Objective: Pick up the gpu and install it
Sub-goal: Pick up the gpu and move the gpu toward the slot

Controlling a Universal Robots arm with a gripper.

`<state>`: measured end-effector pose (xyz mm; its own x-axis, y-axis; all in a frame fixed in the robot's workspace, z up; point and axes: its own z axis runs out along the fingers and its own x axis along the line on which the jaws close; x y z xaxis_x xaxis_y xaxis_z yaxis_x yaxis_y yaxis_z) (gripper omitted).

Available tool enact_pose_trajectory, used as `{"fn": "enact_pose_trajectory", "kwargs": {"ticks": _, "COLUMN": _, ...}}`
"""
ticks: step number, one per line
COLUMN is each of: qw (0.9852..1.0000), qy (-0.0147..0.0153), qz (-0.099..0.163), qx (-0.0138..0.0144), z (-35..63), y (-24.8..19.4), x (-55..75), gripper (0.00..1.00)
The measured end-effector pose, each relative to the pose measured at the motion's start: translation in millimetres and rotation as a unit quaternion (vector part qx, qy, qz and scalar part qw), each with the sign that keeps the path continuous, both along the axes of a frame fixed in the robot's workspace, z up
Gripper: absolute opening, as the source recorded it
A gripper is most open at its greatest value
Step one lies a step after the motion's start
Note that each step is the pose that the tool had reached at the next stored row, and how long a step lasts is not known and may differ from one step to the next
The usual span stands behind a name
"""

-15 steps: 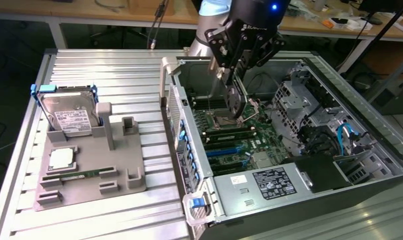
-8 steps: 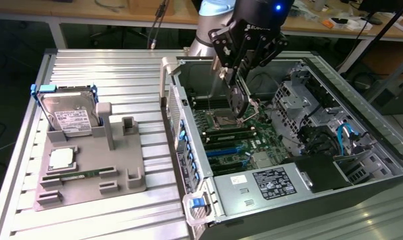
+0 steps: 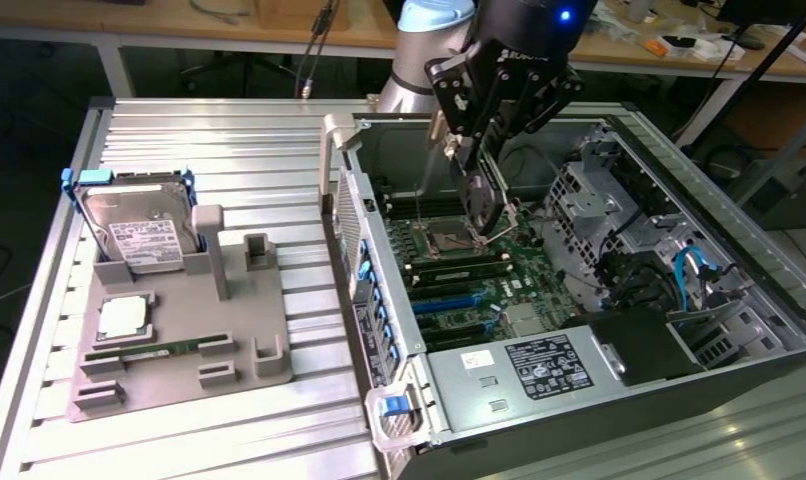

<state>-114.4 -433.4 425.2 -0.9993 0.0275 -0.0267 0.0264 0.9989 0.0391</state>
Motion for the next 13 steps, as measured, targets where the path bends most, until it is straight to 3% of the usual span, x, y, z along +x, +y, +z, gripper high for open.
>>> {"fn": "enact_pose_trajectory", "kwargs": {"ticks": 13, "qw": 1.0, "qy": 0.0, "qz": 0.0, "qx": -0.0001, "z": 0.0, "y": 0.0, "x": 7.2, "gripper": 0.27}}
